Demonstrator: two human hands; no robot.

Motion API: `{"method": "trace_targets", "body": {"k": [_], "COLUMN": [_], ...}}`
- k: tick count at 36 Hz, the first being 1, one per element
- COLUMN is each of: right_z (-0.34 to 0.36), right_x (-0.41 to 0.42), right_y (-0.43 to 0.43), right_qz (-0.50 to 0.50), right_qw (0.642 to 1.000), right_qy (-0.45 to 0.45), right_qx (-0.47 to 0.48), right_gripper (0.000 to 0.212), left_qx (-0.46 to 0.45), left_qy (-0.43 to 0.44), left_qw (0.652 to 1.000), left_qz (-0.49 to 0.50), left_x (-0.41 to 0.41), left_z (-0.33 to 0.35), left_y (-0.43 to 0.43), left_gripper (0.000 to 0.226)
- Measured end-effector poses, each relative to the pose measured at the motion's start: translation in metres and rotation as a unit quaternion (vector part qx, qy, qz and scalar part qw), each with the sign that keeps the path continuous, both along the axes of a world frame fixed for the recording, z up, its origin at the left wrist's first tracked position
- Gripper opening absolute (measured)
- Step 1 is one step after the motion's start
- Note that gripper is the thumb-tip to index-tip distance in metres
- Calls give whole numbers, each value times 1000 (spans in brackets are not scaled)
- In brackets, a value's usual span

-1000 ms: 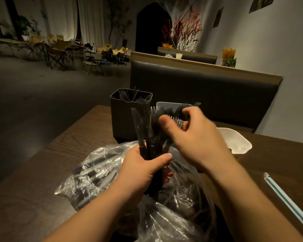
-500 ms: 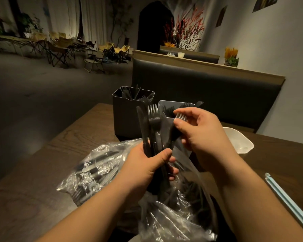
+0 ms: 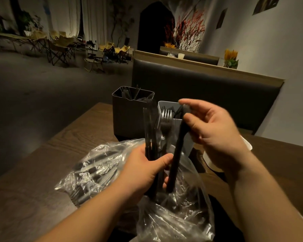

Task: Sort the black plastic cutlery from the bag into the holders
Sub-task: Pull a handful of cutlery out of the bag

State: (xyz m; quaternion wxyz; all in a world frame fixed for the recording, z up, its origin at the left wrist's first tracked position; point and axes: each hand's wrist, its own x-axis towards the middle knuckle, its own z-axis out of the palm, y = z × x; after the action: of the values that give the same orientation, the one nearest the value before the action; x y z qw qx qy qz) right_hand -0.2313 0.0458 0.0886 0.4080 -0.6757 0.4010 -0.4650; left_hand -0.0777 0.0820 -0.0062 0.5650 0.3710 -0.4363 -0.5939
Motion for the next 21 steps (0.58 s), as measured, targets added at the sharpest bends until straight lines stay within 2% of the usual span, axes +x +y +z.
{"method": "trace_targets", "body": {"k": [3, 5, 10, 16, 21], "right_z": [-9, -10, -11, -8, -7], "right_x": [10, 9, 2, -6, -7], "right_y": [-4, -9, -15, -16, -15], "right_qz": [-2, -15, -26, 10, -4], "right_qw": [1000, 999, 995, 991, 993], "right_qy": [8, 10, 6, 60, 40], "right_qx": [27, 50, 99, 119, 112], "right_gripper": [33, 29, 31, 25, 17], "left_qx": [-16, -13, -8, 2, 19], "left_qy": [-23, -33, -46, -70, -85], "left_qw": [999, 999, 999, 998, 996], "left_qz": [20, 29, 26, 7, 6], "left_x": [-2, -1, 1, 2, 2], "left_z": [0, -2, -3, -3, 0], "left_y": [1, -1, -2, -1, 0], "left_gripper": [24, 14, 14, 13, 18]}}
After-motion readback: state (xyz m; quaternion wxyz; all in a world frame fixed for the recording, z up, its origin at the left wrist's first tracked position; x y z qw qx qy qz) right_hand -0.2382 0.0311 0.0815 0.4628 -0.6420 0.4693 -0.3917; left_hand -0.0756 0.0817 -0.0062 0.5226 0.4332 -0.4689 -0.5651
